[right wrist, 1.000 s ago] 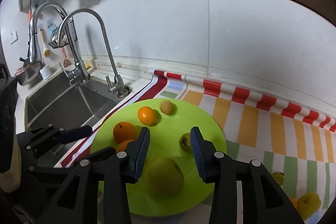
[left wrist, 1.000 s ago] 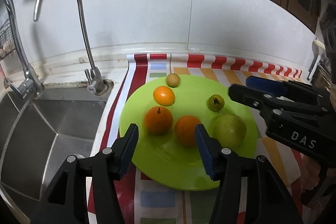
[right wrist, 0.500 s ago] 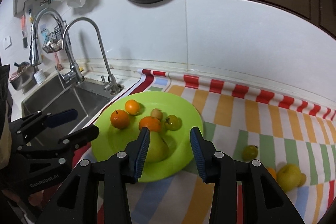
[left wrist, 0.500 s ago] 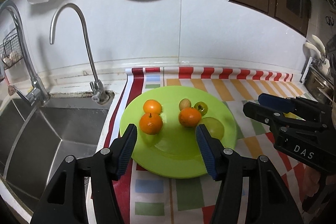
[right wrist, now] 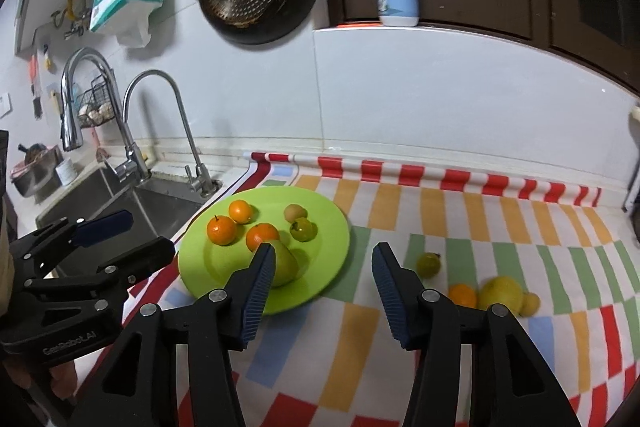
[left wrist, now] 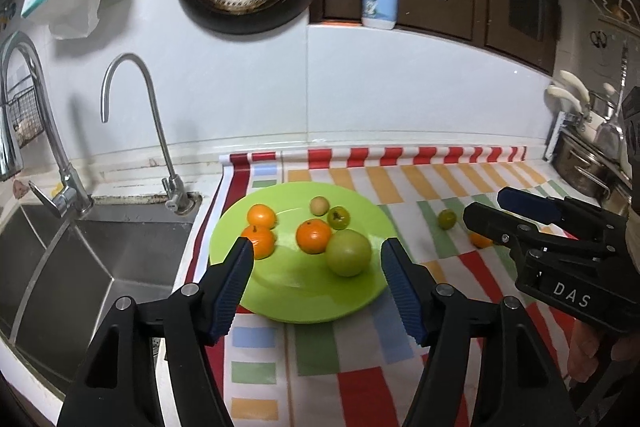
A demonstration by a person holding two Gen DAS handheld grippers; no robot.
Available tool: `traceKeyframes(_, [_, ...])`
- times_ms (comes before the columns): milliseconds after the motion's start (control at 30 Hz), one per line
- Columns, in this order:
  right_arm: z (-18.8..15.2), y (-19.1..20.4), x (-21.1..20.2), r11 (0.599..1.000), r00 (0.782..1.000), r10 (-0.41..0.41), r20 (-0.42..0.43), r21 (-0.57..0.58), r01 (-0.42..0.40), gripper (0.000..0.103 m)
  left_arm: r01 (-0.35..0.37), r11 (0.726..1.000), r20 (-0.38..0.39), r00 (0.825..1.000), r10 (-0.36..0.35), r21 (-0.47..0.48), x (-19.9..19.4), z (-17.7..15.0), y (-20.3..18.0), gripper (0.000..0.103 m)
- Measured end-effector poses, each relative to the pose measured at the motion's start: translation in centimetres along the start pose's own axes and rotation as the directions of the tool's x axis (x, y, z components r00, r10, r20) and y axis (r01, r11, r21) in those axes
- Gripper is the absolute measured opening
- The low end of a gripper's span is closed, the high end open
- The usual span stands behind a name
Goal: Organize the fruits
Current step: 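Move both grippers back to the remaining fruits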
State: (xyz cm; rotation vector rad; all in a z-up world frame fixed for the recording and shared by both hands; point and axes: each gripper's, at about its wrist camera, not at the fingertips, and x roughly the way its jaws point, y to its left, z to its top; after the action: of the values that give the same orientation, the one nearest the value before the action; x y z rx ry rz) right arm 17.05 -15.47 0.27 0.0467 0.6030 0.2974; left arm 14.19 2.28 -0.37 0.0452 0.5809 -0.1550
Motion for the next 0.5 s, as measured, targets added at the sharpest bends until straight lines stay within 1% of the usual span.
traceKeyframes(333, [-1.4, -1.8, -3.9, 0.997, 0.997, -0.069, 0.031, 0.047, 0.068, 0.052, 0.042, 0.998, 0.033, 0.999, -0.044, 0.037, -2.2, -0.1, -2.7, 0.07])
traceKeyframes(400, [-1.6, -2.2, -4.6, 0.995, 0.996, -0.083, 0.036, 0.053, 0.081, 0.056, 0.054, 0.998, 0.038, 0.998, -0.055, 0.041, -2.5, -0.1, -3.3, 0.071])
traceKeyframes(500, [-1.9, -2.8, -5.5, 0.993, 0.993, -0.104, 0.047, 0.057, 0.101, 0.057, 0.062, 0.997, 0.05, 0.997, -0.064, 0.045, -2.8, 0.0, -4.2, 0.072])
